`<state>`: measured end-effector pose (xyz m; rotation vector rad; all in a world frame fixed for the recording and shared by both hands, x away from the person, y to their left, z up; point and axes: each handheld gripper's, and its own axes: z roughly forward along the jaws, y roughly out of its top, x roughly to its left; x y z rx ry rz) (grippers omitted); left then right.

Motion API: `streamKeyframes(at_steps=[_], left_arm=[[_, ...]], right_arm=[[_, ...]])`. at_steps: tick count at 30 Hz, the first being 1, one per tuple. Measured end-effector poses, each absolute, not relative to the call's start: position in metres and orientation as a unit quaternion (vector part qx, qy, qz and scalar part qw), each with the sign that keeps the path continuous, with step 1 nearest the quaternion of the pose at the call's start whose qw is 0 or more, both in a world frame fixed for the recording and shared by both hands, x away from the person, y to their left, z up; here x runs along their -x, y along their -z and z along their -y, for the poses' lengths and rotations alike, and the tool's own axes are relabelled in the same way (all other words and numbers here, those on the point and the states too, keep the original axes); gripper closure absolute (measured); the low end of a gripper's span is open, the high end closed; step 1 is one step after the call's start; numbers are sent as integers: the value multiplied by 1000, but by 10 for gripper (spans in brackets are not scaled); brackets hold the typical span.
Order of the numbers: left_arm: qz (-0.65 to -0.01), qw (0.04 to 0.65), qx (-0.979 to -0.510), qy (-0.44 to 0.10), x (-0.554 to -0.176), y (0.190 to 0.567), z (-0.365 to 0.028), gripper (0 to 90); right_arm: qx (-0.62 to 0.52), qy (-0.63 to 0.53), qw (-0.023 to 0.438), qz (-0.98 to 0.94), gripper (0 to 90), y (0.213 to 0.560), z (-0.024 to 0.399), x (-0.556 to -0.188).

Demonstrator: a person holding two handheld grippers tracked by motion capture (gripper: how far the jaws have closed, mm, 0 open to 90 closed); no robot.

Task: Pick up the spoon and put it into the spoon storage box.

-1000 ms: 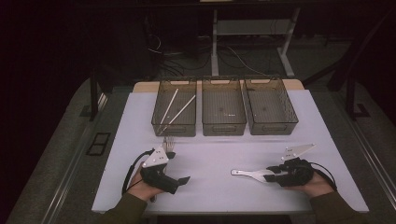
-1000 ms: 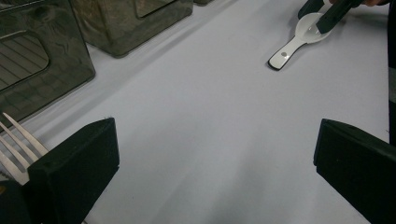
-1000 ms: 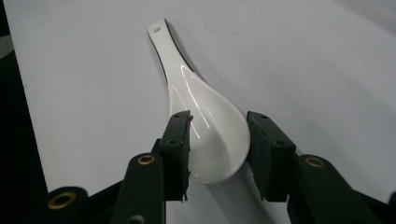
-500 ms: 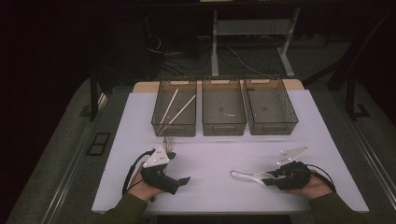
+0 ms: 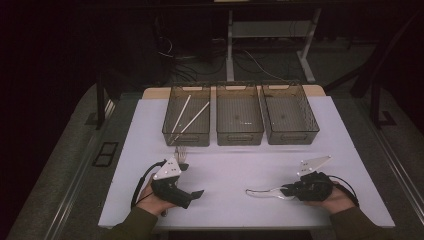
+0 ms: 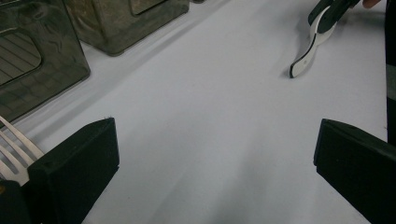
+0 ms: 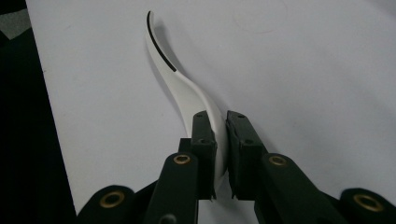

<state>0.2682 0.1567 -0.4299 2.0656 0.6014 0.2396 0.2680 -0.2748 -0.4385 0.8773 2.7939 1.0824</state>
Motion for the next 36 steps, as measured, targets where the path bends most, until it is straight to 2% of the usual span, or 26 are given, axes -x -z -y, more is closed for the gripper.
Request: streamKeyframes(at_steps=[16, 36], left_arm=[[-247, 469, -842, -104, -268, 429, -157, 0], [-245, 469, -843, -100, -268, 429, -157, 0]], right_arm=[[-305, -390, 43, -868, 821, 426, 284, -270], [-310, -424, 63, -849, 821, 408, 290, -281]])
